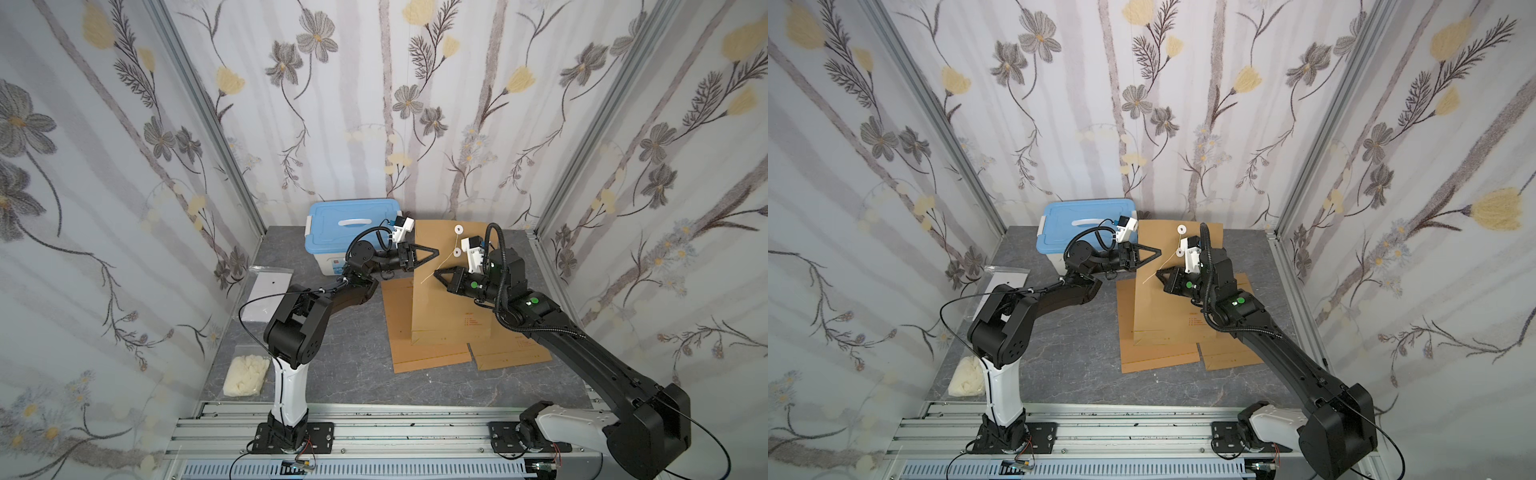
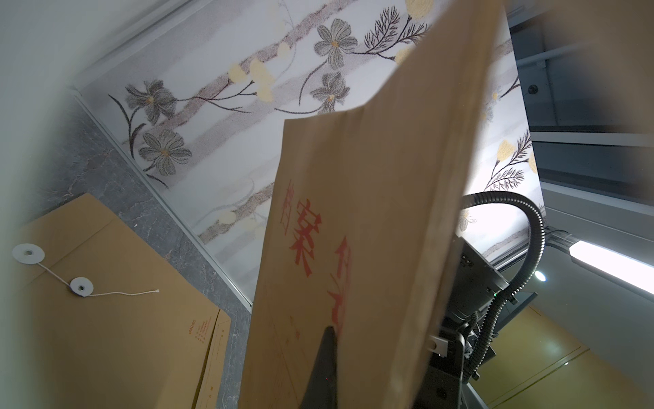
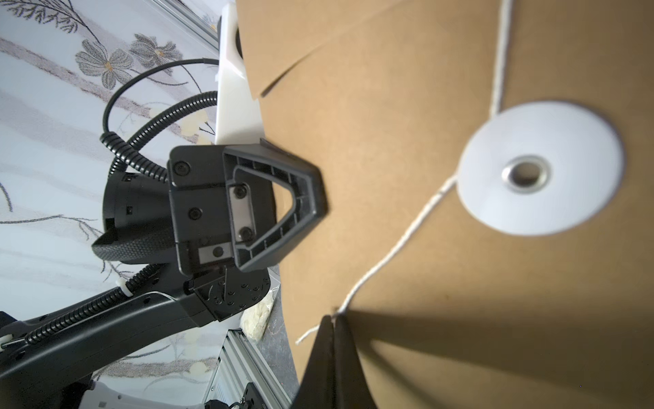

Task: Close the mouth of the file bag
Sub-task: Close the file bag.

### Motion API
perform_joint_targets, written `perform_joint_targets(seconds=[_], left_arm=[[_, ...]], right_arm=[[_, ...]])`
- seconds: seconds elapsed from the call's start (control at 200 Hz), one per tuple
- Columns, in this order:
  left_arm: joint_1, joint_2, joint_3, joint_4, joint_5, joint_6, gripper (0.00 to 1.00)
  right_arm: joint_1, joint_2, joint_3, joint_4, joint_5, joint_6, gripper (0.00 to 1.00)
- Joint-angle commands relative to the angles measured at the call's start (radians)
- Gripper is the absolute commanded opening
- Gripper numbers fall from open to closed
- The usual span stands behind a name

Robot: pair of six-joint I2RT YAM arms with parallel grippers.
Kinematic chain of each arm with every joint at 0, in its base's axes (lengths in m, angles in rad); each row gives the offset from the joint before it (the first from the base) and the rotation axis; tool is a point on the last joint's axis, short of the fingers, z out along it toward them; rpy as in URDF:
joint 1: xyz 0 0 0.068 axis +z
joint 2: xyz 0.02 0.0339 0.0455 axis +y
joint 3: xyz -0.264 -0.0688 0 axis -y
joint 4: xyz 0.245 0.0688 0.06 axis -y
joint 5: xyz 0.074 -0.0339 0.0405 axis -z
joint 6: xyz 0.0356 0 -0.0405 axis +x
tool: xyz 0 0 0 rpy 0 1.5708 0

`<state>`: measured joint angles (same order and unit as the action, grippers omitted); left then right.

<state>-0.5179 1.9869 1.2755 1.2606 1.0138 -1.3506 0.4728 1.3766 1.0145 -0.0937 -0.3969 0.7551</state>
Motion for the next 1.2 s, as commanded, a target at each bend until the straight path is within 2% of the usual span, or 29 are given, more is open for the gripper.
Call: perform_joint_targets(seconds=[0.0, 0.525, 0.6, 0.689, 0.749, 0.939, 1.194], left_arm=[[0.002, -0.002, -0.004, 0.076, -0.003, -0.042, 0.00], [0.009, -0.016, -0.028, 0.094, -0.015, -0.033, 0.00], [0.009, -0.013, -0.028, 0.096, -0.018, -0.034, 0.00], [0.006, -0.013, -0.028, 0.100, -0.016, -0.032, 0.00], [0.005, -0.015, -0.030, 0.099, -0.017, -0.028, 0.00], [-0.011, -0.019, -0.031, 0.089, -0.013, -0.003, 0.00], [-0.021, -0.053, -0.045, 0.041, -0.014, 0.058, 0.00]], right_arm=[[-0.002, -0.007, -0.008, 0.030, 0.006, -0.003, 0.00], [-0.058, -0.074, -0.025, -0.059, 0.009, -0.030, 0.00], [-0.052, -0.080, 0.000, -0.088, 0.039, -0.048, 0.14], [-0.047, -0.089, 0.026, -0.122, 0.095, -0.053, 0.45], [-0.048, -0.084, 0.047, -0.136, 0.109, -0.049, 0.53], [-0.020, -0.031, 0.123, -0.161, 0.107, -0.050, 0.54], [-0.002, 0.006, 0.136, -0.168, 0.135, -0.017, 0.49]])
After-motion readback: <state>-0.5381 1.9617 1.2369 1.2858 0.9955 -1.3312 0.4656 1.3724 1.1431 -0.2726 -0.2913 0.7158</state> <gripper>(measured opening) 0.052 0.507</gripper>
